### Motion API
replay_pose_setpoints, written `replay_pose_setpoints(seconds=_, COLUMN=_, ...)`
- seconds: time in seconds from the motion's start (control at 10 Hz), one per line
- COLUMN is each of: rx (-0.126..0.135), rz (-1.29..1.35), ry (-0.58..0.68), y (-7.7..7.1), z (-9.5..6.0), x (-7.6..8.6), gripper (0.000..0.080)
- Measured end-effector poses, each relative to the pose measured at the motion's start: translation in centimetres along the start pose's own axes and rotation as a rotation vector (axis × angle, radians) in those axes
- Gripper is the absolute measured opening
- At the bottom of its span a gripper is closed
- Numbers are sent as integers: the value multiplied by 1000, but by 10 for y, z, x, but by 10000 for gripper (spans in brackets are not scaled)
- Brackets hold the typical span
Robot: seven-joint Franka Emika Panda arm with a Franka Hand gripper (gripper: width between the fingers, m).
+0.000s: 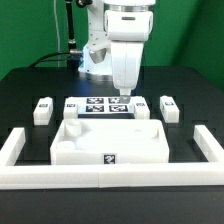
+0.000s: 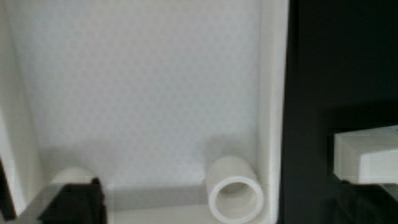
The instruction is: Assemble desk
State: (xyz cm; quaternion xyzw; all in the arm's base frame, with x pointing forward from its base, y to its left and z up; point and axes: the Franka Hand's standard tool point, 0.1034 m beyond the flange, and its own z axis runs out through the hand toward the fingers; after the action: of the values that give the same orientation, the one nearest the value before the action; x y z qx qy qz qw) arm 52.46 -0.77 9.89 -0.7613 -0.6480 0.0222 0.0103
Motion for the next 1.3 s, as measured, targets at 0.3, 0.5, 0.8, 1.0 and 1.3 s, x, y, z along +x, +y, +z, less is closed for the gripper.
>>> replay_pose_setpoints(seconds=0.3, rx=-5, rz=-59, ry=15, y=-10, z=35, x=-23, gripper=649)
replay_pose_setpoints(seconds=0.5, rx=4, rz=-55, ry=25, y=-13, z=58, x=-35, gripper=649)
replay_pose_setpoints(seconds=0.8, rx=8, rz=-39, ry=37, y=-20, z=82, x=-23, gripper=649)
replay_pose_setpoints(seconds=1.0, rx=10, rz=-39, ry=38, y=-21, z=83, x=-22, gripper=649)
replay_pose_setpoints(seconds=1.3, rx=10, rz=-37, ry=38, y=-21, z=84, x=-22, gripper=496)
